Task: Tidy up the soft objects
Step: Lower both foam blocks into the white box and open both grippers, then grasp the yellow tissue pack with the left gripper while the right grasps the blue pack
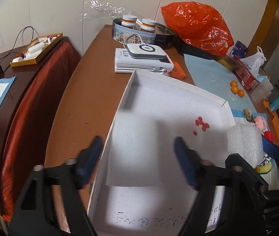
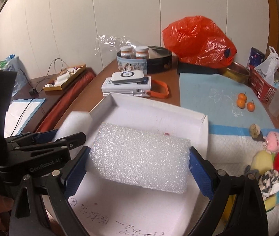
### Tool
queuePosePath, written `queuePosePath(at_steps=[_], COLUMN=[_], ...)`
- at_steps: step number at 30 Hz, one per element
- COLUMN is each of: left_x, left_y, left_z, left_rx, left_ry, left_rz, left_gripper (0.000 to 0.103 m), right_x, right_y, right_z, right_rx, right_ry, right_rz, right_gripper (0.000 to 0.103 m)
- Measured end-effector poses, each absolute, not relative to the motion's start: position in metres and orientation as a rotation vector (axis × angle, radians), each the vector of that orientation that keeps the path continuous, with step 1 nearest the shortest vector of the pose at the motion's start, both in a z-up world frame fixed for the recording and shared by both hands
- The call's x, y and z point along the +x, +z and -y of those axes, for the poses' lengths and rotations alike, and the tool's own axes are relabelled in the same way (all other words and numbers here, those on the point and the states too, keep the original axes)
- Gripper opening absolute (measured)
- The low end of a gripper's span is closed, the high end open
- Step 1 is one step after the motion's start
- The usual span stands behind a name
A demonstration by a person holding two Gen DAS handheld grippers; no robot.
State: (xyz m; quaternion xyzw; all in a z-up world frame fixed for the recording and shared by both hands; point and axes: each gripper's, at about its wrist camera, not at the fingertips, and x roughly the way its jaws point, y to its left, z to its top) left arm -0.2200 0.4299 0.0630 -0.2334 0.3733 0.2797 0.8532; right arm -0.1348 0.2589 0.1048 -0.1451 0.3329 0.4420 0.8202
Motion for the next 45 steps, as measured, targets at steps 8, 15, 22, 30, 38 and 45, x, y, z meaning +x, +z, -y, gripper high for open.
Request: queuePosePath(at_steps=[8,15,22,30,38,45], left_x=[-0.245,-0.271,-0.295,-0.306,-0.250,-0.173], left_y=[0.085,0.106,0.114,0.125,0.123,0.110], left_z=[-0.424,-0.407,-0.388,-0.358,-0.305,-0.239], left_rx=[-0.437,-0.414,-0.423,-0.465,-0.442,-0.394], left_ry=[0.721,0.778,0.836,0.864,0.730,0.546], left_rz=[-0.690,-0.644,-0.613,-0.564,-0.617,-0.716], left_gripper=[0.087,0.087,0.087,0.087,0.087,0.087], right_x=[-0.143,-0.148,-0.158,-0.167,-0.124,-0.064], right_y=[0.103,0.110,0.110,0.131,0.156,0.152], right_z=[-0.255,-0.246,-0.235,-0.201,-0.134,-0.068], right_rx=[-0.306,-0.283,-0.244,-0.220,-0.087,-0.029], right_ry=[0.950,0.973,1.036,1.098,1.026,0.878], right_rz=[-0.678,-0.659,-0.665,-0.553,-0.472,-0.505], right_gripper=[0.103,0.103,0.103,0.103,0.103,0.103])
